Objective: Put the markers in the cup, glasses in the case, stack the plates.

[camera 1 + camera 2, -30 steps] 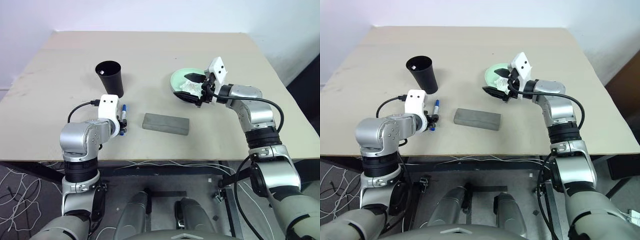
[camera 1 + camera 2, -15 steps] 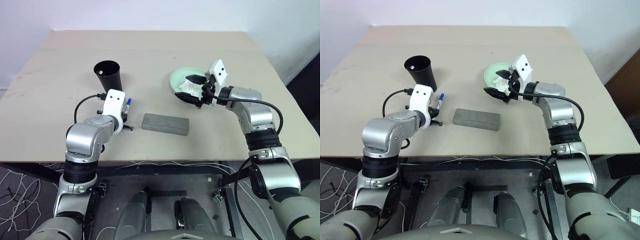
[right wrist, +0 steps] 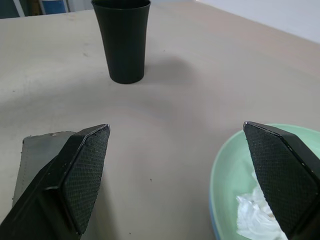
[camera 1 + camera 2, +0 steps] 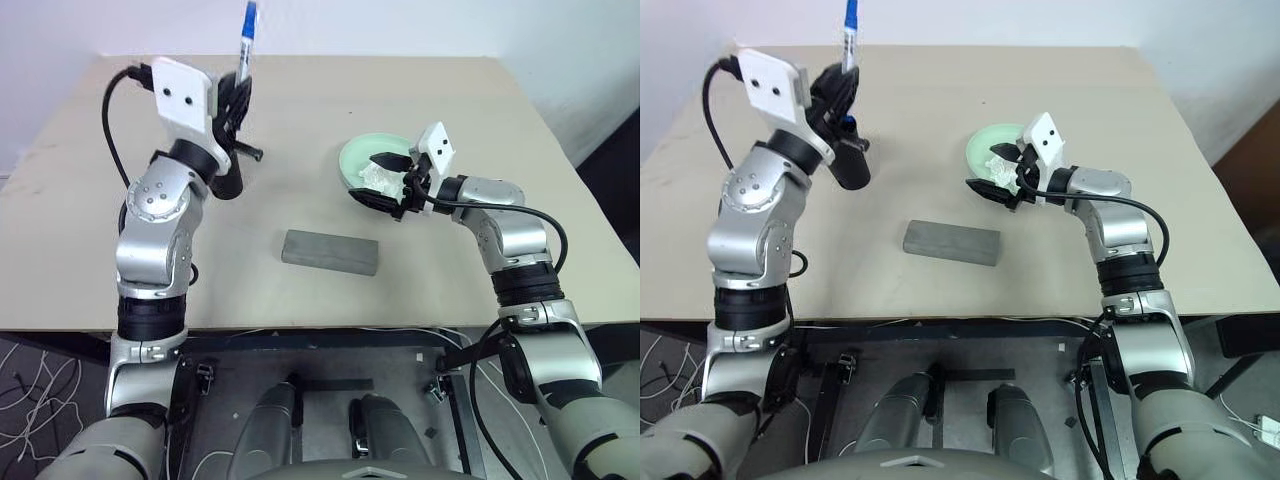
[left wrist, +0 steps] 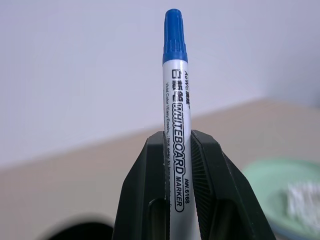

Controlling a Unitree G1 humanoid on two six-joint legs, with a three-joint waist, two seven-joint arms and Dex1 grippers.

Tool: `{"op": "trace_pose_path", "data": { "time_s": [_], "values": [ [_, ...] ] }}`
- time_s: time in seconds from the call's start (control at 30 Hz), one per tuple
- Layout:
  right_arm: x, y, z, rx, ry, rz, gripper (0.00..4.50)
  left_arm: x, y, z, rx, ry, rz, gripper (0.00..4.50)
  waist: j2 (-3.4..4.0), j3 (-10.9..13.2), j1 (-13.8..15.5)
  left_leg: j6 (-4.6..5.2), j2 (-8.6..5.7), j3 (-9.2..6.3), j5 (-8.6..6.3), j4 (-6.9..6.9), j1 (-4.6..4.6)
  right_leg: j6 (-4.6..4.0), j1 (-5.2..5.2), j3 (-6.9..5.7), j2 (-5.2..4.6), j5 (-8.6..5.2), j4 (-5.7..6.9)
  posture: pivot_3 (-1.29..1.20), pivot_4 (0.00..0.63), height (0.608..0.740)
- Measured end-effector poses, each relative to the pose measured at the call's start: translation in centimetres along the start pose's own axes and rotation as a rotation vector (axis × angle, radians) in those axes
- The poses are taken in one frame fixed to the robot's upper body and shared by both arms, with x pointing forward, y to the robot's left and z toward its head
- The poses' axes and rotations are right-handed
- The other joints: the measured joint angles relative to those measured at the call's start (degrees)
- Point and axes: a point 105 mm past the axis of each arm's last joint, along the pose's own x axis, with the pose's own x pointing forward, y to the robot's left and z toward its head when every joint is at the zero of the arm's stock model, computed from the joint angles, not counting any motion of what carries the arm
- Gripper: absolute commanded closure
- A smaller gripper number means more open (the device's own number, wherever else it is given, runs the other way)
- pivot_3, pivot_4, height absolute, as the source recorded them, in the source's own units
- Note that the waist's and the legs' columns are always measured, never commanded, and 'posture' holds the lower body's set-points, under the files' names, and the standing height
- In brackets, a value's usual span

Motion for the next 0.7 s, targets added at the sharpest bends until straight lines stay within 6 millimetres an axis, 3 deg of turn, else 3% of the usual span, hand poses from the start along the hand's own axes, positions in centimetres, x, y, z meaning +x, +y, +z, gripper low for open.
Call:
{"op": "trace_pose_path", "data": {
  "time_s": [0.13, 0.33, 0.7],
  "values": [
    [0.1, 0.2, 0.0, 0.007, 0.005, 0.004, 0.0, 1.4, 1.3, -0.2, 0.031, -0.042, 0.003, 4.21, -0.01, 0.0, 0.05, 0.17, 0.0, 0.0, 0.11, 0.02, 0.01, 0.09, 0.03, -0.02, 0.01, 0.06, 0.01, 0.0, 0.15, 0.727],
    [0.1, 0.4, -0.1, 0.014, 0.011, 0.004, 0.0, 2.5, 5.1, -0.8, 0.062, -0.092, 0.101, 4.21, -0.01, 0.0, -0.13, 0.22, -0.01, 0.01, 0.14, 0.07, 0.02, 0.18, 0.05, -0.01, -0.01, 0.12, 0.02, 0.0, 0.15, 0.727],
    [-0.2, 0.1, -0.5, 0.011, 0.023, -0.031, 0.0, 2.3, 7.1, -5.7, -0.009, 0.008, 0.125, 4.21, -0.02, 0.01, -0.21, 0.46, -0.01, 0.03, 0.29, 0.07, 0.01, 0.24, 0.03, -0.02, -0.01, 0.15, 0.08, 0.0, 0.15, 0.727]
  ]
}}
